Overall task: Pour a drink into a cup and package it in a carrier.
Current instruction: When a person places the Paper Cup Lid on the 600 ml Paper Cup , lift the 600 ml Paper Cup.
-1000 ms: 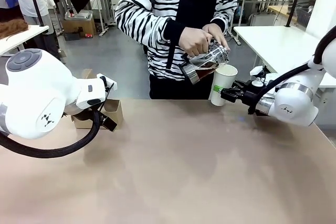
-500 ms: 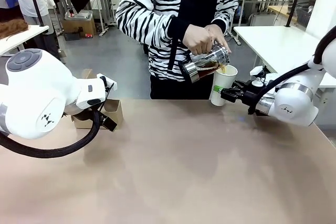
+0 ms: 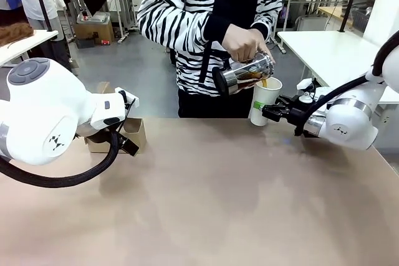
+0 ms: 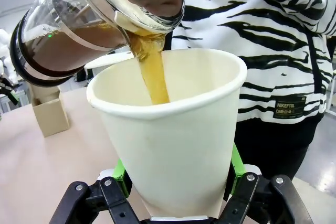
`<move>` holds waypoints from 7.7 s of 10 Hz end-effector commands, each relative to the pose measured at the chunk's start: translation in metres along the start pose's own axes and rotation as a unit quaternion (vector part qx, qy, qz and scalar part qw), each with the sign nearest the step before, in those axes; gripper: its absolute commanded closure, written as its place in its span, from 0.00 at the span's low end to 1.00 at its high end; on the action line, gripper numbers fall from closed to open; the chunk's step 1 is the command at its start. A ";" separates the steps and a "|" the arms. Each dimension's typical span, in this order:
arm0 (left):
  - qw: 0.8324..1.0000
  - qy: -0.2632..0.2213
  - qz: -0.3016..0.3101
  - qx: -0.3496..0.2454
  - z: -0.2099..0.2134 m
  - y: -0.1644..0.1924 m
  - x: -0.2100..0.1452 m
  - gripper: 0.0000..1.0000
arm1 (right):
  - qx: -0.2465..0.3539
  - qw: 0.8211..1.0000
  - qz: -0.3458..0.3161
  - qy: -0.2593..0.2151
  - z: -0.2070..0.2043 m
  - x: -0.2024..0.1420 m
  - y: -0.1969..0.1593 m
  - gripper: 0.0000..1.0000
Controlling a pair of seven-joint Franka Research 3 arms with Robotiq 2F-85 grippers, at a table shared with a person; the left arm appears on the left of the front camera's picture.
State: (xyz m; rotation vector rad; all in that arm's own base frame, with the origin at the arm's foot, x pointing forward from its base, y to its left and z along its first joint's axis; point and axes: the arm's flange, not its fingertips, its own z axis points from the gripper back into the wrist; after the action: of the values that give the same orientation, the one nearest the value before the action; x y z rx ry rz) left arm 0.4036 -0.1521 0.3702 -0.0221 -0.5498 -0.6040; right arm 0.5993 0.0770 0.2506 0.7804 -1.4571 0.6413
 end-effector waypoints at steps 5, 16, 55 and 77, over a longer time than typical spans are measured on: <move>1.000 -0.001 0.000 -0.001 0.000 0.000 0.000 0.00 | -0.001 1.000 0.005 -0.005 -0.001 0.000 0.000 0.19; 1.000 -0.001 0.000 -0.001 0.000 0.000 0.000 0.00 | -0.001 1.000 0.005 -0.005 -0.001 0.000 0.000 0.19; 1.000 -0.001 0.000 -0.001 0.000 0.000 0.000 0.00 | -0.001 1.000 0.005 -0.005 -0.001 0.000 0.000 0.19; 1.000 -0.001 0.000 -0.001 0.000 0.000 0.000 0.00 | -0.001 1.000 0.005 -0.005 -0.001 0.000 0.000 0.19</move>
State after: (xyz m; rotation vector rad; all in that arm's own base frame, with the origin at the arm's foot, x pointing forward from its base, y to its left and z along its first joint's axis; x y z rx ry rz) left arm 0.4036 -0.1521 0.3702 -0.0221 -0.5497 -0.6040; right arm 0.5980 0.0760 0.2483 0.7794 -1.4545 0.6404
